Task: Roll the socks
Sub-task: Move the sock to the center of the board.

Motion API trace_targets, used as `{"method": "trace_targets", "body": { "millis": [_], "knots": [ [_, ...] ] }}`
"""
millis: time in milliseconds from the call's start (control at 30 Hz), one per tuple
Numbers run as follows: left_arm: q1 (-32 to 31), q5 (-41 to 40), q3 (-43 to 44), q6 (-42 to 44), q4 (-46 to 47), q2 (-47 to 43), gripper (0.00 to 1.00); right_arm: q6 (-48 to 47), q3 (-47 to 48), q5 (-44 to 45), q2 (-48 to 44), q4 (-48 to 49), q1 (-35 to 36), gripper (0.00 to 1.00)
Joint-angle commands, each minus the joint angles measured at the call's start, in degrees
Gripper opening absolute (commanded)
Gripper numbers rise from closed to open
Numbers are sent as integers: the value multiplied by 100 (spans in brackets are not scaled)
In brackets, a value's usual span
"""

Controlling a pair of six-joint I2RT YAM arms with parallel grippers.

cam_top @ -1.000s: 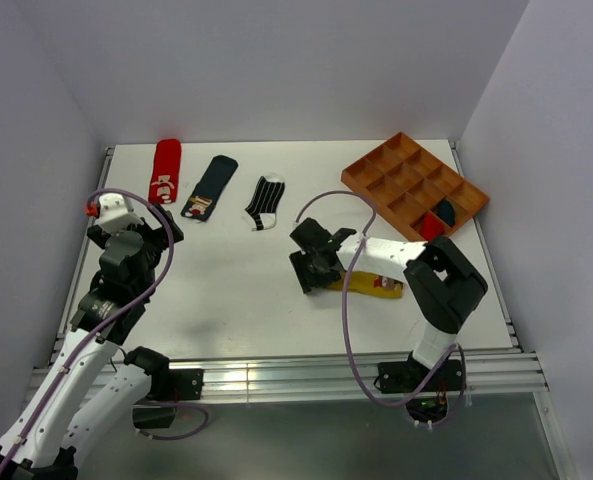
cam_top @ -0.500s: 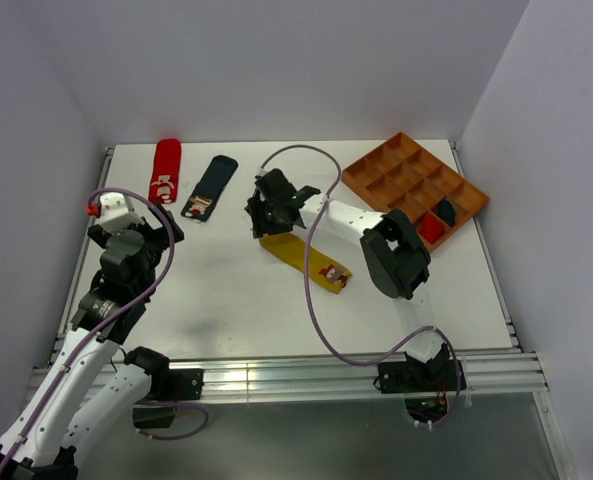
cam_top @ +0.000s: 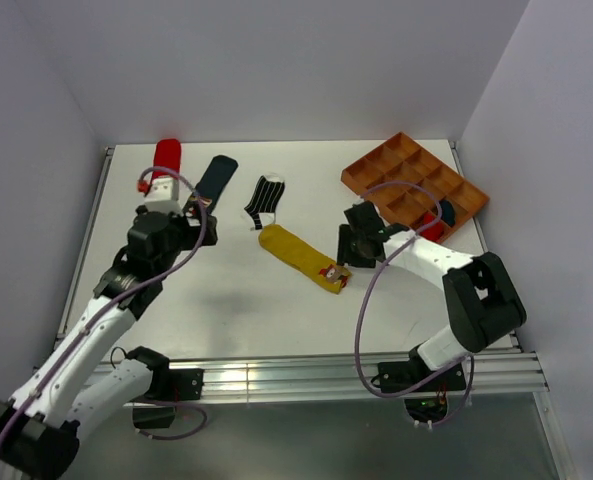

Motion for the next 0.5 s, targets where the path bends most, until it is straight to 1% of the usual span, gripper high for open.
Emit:
{"method": "trace_targets", "body": {
  "millis": [0, 33, 67, 133, 167, 200, 233, 267, 300, 333, 367, 467],
  "knots": [
    [-355, 697, 478, 120, -71, 670, 97, 286, -360, 51, -541, 396, -207, 58],
    [-705, 427, 705, 94, -141, 855, 97, 338, -518, 77, -637, 414, -242, 57],
    [-891, 293, 821, 24, -212, 1231, 98, 348, -589, 121, -838, 466, -286, 57],
    [-1382, 48, 1137, -292, -239, 1610, 98, 409, -791, 244, -1050, 501, -338, 55],
    [-1489, 11, 1216, -467, -186, 1987, 98, 392, -853, 366, -1286, 571, -365, 55],
    [-1638, 11, 1339, -773, -3, 2173, 98, 365, -897, 472, -1393, 572, -382, 55],
    [-1683, 2, 1401, -942, 112, 2358, 97, 330, -967, 542, -1499, 572, -383, 55],
    [-1718, -94, 1454, -1265, 226, 2742, 97, 295, -1003, 665, -1735, 598, -383, 55],
    [-1754, -103, 1559, -1390, 384, 2938, 97, 234, -1038, 710, -1850, 598, -391, 55],
    [-1780, -103, 1638, -1513, 559, 3375, 97, 199, -1108, 754, -2103, 590, -383, 55],
    [-1798, -173, 1735, -1776, 622, 3614, 97, 181, -1143, 832, -2219, 564, -383, 55],
    [-1877, -261, 2270, -2163, 483, 4598, 98, 128, -1319, 938, -2720, 537, -383, 55]
  ]
}}
